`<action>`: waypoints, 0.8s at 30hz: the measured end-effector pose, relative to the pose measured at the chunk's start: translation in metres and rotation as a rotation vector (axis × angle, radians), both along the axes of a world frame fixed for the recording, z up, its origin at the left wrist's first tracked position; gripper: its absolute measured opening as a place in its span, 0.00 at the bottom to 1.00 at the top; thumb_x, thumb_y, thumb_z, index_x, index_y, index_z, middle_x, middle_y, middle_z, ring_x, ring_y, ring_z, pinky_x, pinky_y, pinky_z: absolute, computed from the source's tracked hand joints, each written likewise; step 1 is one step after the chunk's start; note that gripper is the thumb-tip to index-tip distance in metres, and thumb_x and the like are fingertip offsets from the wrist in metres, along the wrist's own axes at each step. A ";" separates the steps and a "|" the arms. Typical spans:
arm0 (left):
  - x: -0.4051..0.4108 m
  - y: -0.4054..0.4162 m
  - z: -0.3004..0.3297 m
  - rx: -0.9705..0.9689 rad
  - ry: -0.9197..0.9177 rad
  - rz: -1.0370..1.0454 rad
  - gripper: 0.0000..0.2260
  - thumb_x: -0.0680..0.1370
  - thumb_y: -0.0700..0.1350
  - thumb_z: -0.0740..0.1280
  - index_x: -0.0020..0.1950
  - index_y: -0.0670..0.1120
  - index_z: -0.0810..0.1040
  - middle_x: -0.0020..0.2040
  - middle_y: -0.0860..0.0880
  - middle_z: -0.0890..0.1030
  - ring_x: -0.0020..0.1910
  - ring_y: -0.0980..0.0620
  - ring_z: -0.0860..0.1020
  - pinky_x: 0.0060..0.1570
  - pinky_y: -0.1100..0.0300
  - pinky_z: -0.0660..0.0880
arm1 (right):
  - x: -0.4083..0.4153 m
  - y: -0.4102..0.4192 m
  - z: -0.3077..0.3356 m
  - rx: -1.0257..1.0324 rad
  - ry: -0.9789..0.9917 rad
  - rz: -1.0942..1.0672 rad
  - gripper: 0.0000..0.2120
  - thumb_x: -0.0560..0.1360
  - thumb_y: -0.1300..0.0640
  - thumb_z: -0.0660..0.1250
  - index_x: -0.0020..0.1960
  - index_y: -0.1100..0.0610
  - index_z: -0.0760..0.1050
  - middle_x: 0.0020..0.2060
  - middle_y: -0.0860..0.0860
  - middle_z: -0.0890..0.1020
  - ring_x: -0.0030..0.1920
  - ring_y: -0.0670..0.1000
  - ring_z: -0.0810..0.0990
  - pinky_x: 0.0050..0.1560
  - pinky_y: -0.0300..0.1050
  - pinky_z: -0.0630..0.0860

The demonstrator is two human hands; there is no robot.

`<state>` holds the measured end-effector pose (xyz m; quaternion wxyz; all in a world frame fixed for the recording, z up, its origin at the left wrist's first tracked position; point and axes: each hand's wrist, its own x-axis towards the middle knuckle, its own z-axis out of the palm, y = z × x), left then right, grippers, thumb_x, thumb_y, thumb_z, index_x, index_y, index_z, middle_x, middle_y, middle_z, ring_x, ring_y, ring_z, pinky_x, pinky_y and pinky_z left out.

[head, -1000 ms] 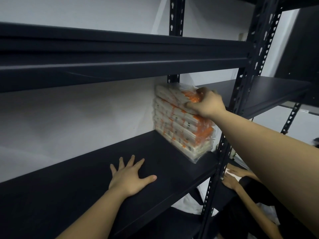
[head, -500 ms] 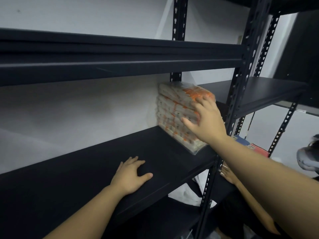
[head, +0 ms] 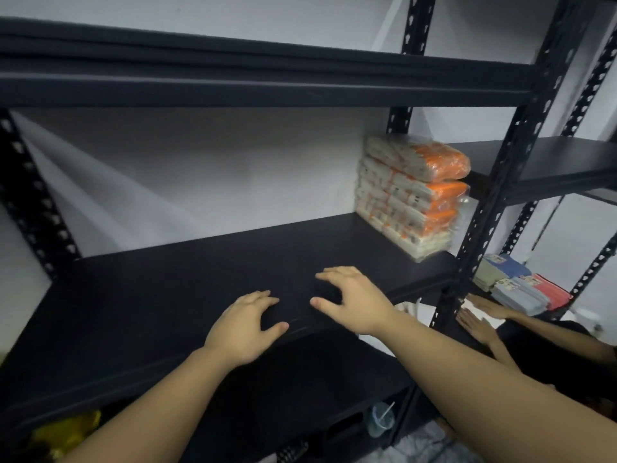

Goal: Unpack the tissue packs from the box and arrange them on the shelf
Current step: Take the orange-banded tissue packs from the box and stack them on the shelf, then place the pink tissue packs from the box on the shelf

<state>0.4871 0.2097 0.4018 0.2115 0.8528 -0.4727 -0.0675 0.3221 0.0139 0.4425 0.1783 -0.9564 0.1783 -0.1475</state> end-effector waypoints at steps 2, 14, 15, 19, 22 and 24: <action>-0.008 0.019 -0.002 0.008 -0.043 0.024 0.31 0.80 0.64 0.65 0.81 0.56 0.65 0.82 0.56 0.61 0.81 0.55 0.56 0.81 0.53 0.55 | 0.002 0.016 -0.008 0.037 0.078 0.048 0.33 0.79 0.34 0.65 0.79 0.47 0.67 0.78 0.47 0.69 0.79 0.47 0.60 0.78 0.49 0.61; -0.099 0.080 -0.050 0.090 -0.243 0.194 0.37 0.82 0.61 0.63 0.85 0.53 0.49 0.85 0.52 0.47 0.83 0.52 0.43 0.81 0.48 0.41 | -0.052 0.059 -0.078 0.010 0.018 0.179 0.32 0.78 0.35 0.66 0.78 0.47 0.69 0.80 0.47 0.65 0.80 0.51 0.59 0.82 0.57 0.50; -0.108 0.084 -0.058 0.093 -0.222 0.206 0.37 0.82 0.60 0.63 0.85 0.53 0.50 0.85 0.52 0.48 0.84 0.52 0.45 0.81 0.48 0.42 | -0.060 0.062 -0.087 0.040 0.026 0.187 0.32 0.78 0.35 0.66 0.78 0.47 0.69 0.79 0.47 0.66 0.79 0.50 0.60 0.81 0.57 0.52; -0.144 0.104 -0.101 0.113 -0.076 0.267 0.36 0.81 0.61 0.64 0.85 0.53 0.54 0.84 0.51 0.55 0.83 0.51 0.51 0.81 0.49 0.48 | -0.089 0.071 -0.127 0.186 0.110 0.216 0.32 0.78 0.36 0.68 0.78 0.47 0.69 0.78 0.47 0.68 0.78 0.50 0.62 0.79 0.54 0.60; -0.164 0.120 -0.132 0.138 0.030 0.316 0.35 0.81 0.62 0.64 0.84 0.54 0.57 0.83 0.51 0.59 0.82 0.50 0.55 0.80 0.48 0.57 | -0.106 0.080 -0.154 0.234 0.193 0.232 0.33 0.78 0.37 0.68 0.78 0.49 0.69 0.77 0.48 0.69 0.78 0.50 0.63 0.77 0.50 0.63; -0.173 0.130 -0.150 0.148 0.070 0.333 0.34 0.80 0.61 0.66 0.83 0.53 0.59 0.82 0.51 0.62 0.81 0.50 0.58 0.78 0.50 0.60 | -0.115 0.086 -0.172 0.253 0.246 0.232 0.33 0.78 0.37 0.68 0.78 0.49 0.69 0.77 0.48 0.69 0.77 0.51 0.64 0.76 0.50 0.64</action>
